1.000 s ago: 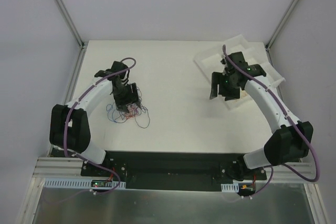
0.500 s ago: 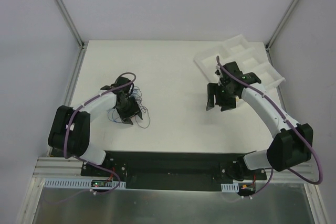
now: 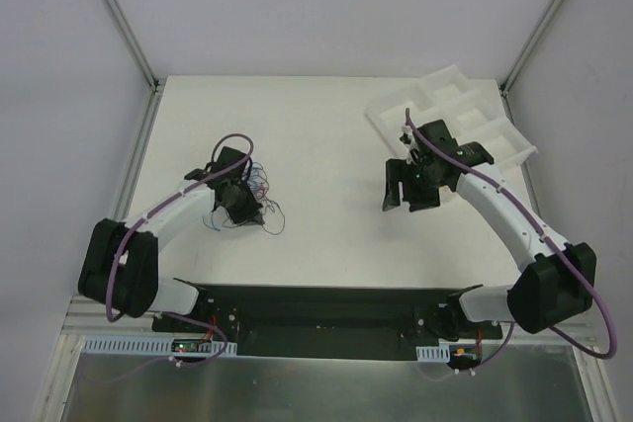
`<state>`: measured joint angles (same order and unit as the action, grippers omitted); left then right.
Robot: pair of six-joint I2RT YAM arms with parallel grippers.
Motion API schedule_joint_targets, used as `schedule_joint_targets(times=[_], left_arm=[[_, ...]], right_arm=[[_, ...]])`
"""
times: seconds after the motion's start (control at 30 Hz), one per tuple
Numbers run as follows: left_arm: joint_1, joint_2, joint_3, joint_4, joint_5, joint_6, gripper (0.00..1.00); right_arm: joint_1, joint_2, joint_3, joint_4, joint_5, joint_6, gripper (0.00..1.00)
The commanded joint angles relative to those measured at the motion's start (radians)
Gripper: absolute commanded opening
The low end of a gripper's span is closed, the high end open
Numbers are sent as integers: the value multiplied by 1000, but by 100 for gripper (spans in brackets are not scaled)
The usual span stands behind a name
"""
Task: Untangle the cables
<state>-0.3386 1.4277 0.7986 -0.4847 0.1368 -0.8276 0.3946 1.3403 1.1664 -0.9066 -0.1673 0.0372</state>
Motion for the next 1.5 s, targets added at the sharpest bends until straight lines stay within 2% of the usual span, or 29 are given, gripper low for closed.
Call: schedule_joint_targets(times=[0.0,0.1,0.17,0.33,0.5,0.6,0.83,0.87,0.93,1.0,1.03,1.07,1.1,1.17,1.23,1.33,1.4,1.47], left_arm=[[-7,-206,28,3,166,-80,0],[-10,-289,59,9,297,-111,0],[-13,-328,86,9,342,-119,0],[-13,-332,123,9,391,-114,0],[-13,-303,151,8,428,-94,0],[-13,-305,156,9,429,-88,0],[-13,-312,126,21,431,-88,0],[-13,-314,122,23,434,-90,0],[-13,-322,114,24,428,-90,0],[-13,-329,103,26,412,-82,2],[-13,-335,96,26,399,-79,7],[-13,-345,87,26,380,-73,17],[-13,-351,73,26,351,-62,40],[-4,-351,39,26,288,-47,67],[36,-322,7,29,325,-57,75],[36,-294,25,50,330,-30,81],[36,-268,33,89,371,-22,84],[32,-178,51,127,459,-30,86]], right_arm=[[39,-29,-8,106,-219,-31,73],[85,-35,-28,251,-340,7,77],[107,-17,-25,354,-395,111,80],[125,135,-19,595,-477,537,79],[191,334,52,642,-561,823,77],[249,405,76,681,-564,906,76],[343,519,142,686,-595,923,72],[346,517,139,686,-592,920,71],[355,513,127,674,-578,893,60],[359,508,105,649,-564,857,35],[351,504,87,643,-564,837,18],[339,490,67,626,-561,810,4],[323,462,37,611,-551,779,1],[287,404,24,536,-525,655,0],[265,357,62,412,-485,511,0],[265,332,151,217,-454,333,1],[260,310,168,187,-446,294,0],[260,290,180,176,-433,274,0]])
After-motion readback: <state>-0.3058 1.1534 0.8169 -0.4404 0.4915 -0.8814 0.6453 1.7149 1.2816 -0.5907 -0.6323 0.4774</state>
